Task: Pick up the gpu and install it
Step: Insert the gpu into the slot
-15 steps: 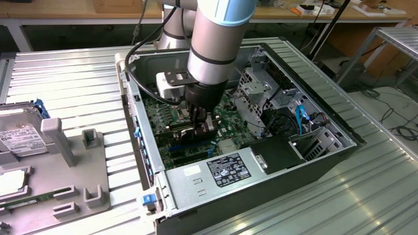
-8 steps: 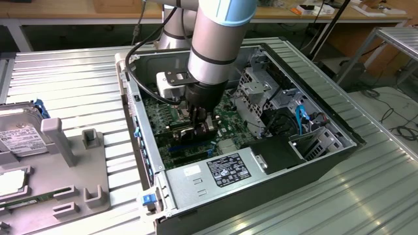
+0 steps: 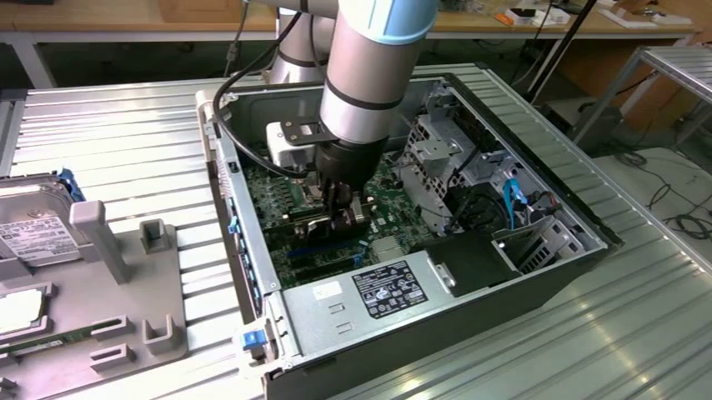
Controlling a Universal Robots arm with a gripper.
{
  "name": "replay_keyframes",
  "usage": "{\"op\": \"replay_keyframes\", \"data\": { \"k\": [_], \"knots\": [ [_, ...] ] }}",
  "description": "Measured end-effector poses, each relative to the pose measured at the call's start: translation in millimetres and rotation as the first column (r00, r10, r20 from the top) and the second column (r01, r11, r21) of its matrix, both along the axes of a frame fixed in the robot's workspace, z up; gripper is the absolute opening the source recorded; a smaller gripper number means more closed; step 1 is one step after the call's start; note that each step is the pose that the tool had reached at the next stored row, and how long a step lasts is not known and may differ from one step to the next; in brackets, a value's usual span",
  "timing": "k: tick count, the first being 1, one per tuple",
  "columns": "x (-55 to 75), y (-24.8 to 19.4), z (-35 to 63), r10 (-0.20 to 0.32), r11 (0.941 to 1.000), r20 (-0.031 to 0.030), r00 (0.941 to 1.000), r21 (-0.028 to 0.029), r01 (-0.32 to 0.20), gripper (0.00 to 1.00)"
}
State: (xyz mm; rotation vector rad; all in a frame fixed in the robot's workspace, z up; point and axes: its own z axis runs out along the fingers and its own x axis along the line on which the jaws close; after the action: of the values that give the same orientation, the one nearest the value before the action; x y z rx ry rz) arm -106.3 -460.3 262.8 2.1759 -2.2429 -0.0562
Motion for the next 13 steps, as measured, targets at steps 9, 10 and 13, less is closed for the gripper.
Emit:
{"op": "replay_keyframes", "data": {
  "k": [9, 10, 13],
  "knots": [
    [0.1, 0.1, 0.0, -0.008, 1.0000, -0.0058, 1.0000, 0.0007, 0.008, 0.27],
    [0.1, 0.0, 0.5, -0.008, 1.0000, -0.0063, 1.0000, 0.0000, 0.008, 0.27],
    [0.1, 0.0, 0.4, -0.009, 1.0000, -0.0063, 0.9999, -0.0001, 0.009, 0.27]
  ]
}}
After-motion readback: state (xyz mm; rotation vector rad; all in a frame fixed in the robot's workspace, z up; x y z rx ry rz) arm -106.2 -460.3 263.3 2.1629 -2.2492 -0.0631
